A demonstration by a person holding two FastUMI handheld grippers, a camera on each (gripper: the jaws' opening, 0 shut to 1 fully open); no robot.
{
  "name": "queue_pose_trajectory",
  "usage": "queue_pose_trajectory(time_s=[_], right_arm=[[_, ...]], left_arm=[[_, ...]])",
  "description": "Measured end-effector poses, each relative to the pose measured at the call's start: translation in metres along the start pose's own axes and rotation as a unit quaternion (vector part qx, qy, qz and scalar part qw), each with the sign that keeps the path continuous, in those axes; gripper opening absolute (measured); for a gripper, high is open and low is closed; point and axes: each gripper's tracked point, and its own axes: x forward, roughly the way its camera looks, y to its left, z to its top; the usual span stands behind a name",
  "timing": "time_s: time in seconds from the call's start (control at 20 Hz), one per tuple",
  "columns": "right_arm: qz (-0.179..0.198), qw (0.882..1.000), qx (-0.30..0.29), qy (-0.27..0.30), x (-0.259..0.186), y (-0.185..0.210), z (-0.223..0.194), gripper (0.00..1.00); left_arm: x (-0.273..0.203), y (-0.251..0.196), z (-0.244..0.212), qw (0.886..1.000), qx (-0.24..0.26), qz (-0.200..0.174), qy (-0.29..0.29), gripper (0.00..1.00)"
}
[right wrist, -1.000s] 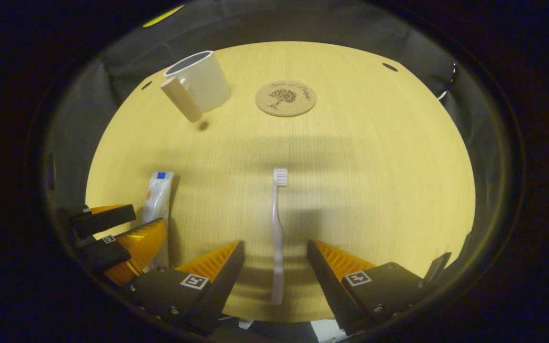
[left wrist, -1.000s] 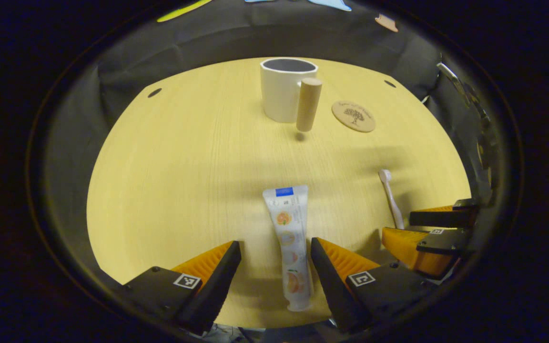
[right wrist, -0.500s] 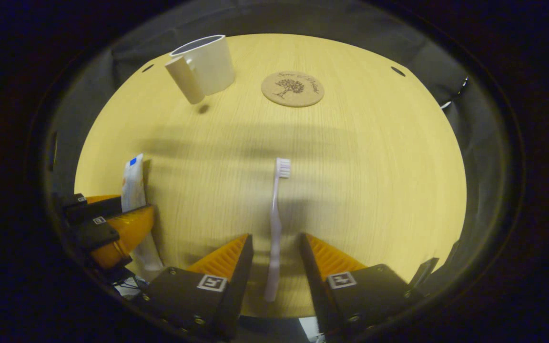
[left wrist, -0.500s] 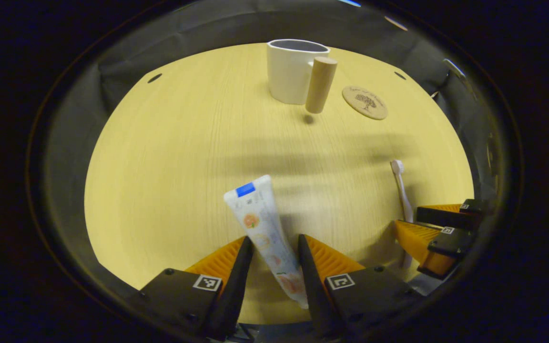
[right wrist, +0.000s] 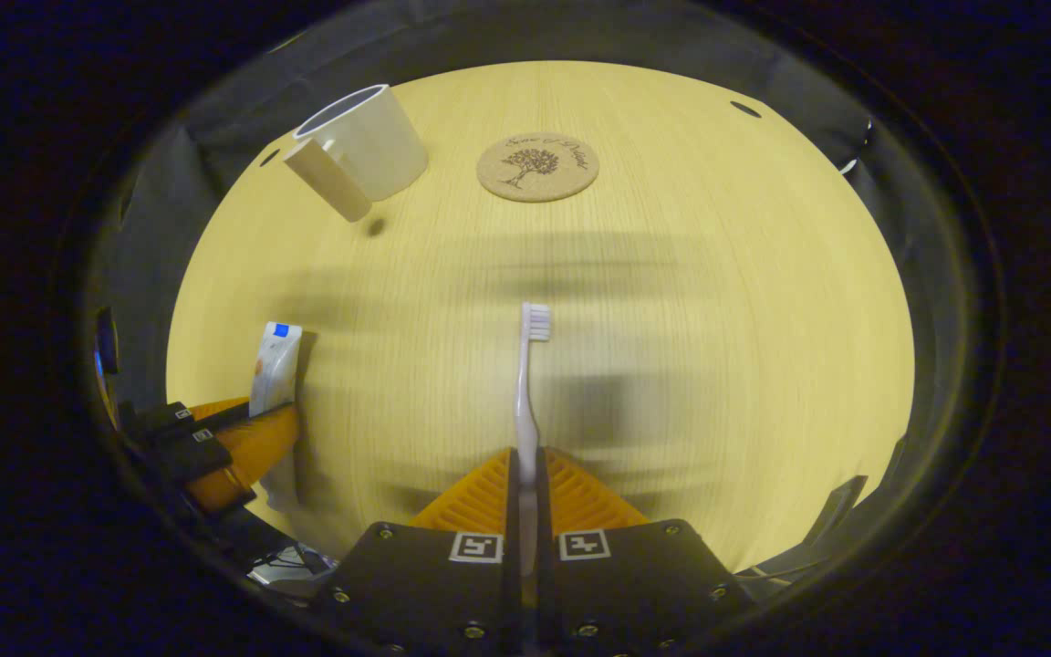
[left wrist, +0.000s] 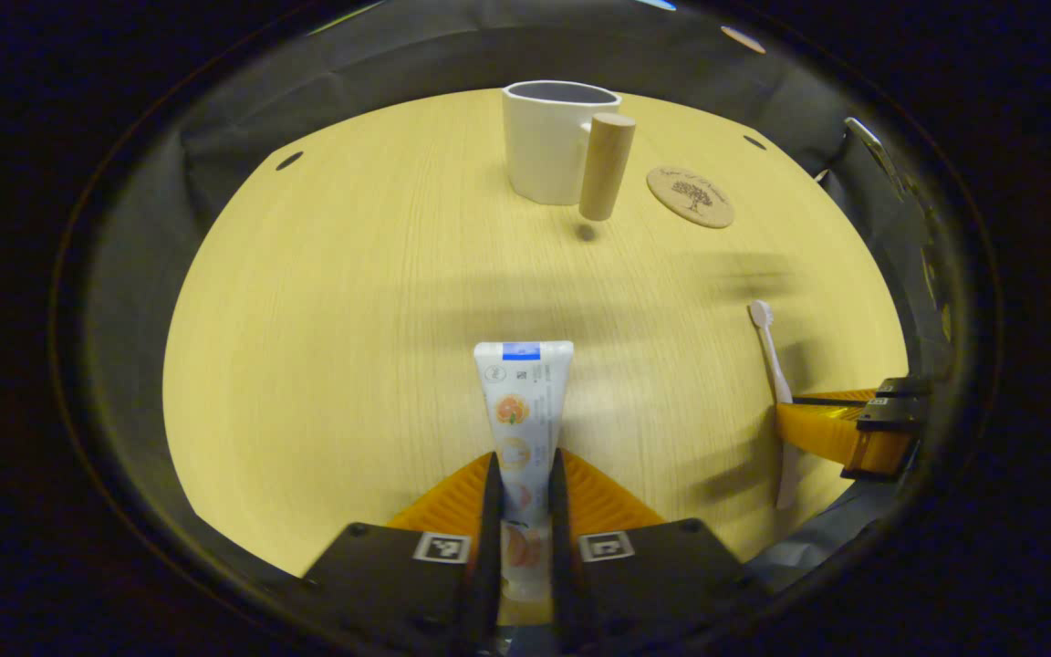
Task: Put the toothbrush and toothpaste on the desktop into the cup, then pick up the cup and place it on the coaster on the desktop.
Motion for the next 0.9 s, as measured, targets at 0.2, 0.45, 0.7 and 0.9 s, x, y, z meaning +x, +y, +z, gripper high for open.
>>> queue_pose_trajectory(time_s=[0.2, 0.45, 0.7, 0.9], right_arm=[[0.007, 1.000, -0.006, -0.006, -0.009, -0.005, 0.003, 0.04], [0.026, 0.999, -0.003, -0.034, -0.026, -0.001, 0.011, 0.04], [0.057, 0.995, -0.002, -0.087, -0.055, 0.012, 0.037, 0.04], [0.077, 0.986, -0.010, -0.146, -0.076, 0.022, 0.063, 0.04]], left_arm=[[-0.002, 0.004, 0.005, 1.000, -0.014, -0.013, -0.019, 0.19], [-0.010, 0.006, 0.011, 0.998, -0.037, -0.018, -0.044, 0.19], [-0.030, 0.008, 0.042, 0.993, -0.058, -0.026, -0.099, 0.19], [-0.049, 0.015, 0.080, 0.984, -0.064, -0.031, -0.164, 0.19]])
